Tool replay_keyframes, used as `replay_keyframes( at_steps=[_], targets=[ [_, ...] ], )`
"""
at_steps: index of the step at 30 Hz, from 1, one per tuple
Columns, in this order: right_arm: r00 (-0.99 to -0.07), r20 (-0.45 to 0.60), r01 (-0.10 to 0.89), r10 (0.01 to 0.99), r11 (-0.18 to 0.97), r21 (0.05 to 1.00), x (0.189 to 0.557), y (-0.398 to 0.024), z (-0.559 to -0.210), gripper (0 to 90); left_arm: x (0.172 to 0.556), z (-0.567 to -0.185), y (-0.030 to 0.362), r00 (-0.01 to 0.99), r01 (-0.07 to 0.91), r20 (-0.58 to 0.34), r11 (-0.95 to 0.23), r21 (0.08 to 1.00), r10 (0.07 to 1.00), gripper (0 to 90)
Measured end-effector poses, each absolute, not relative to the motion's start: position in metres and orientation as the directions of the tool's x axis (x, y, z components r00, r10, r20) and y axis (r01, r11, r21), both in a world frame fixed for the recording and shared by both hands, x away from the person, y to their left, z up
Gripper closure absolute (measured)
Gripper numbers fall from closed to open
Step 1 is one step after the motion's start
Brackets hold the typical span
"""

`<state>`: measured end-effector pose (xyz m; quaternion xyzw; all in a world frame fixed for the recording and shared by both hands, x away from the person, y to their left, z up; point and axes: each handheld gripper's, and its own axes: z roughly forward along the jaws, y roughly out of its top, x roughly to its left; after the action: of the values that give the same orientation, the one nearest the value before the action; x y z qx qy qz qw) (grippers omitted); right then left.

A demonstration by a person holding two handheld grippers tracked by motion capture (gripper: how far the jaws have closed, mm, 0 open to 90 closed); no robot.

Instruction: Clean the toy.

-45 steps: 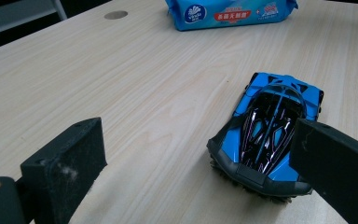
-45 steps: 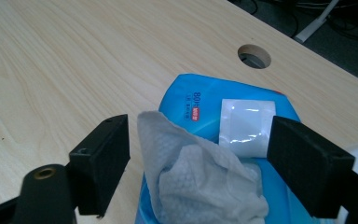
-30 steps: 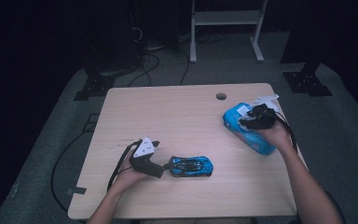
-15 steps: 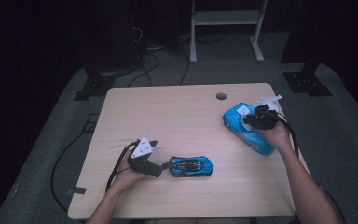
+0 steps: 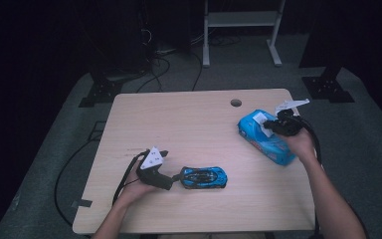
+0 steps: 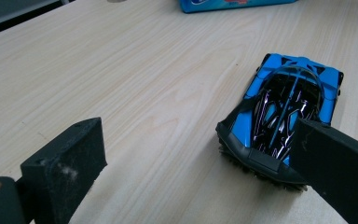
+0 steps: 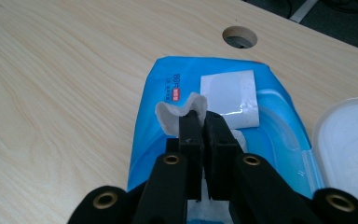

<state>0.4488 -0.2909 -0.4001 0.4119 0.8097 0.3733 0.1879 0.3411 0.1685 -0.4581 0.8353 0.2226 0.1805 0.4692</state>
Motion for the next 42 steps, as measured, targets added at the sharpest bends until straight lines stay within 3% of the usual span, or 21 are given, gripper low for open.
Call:
replay_keyframes(
  at_steps=[28,42],
  targets=[
    [-0.627,0.027,0.452,0.778,0.336,0.826,0.428,-0.294,-0.357,87.1,0.34,-0.458,0.166,0.846,0.191,0.098,-0.469,0.862,0.524,3.1],
    [-0.763,-0.004,0.306,0.647,0.367,0.879,0.384,-0.249,-0.327,87.0,0.338,-0.46,0.162,0.857,0.191,0.096,-0.485,0.853,0.506,3.0]
  ],
)
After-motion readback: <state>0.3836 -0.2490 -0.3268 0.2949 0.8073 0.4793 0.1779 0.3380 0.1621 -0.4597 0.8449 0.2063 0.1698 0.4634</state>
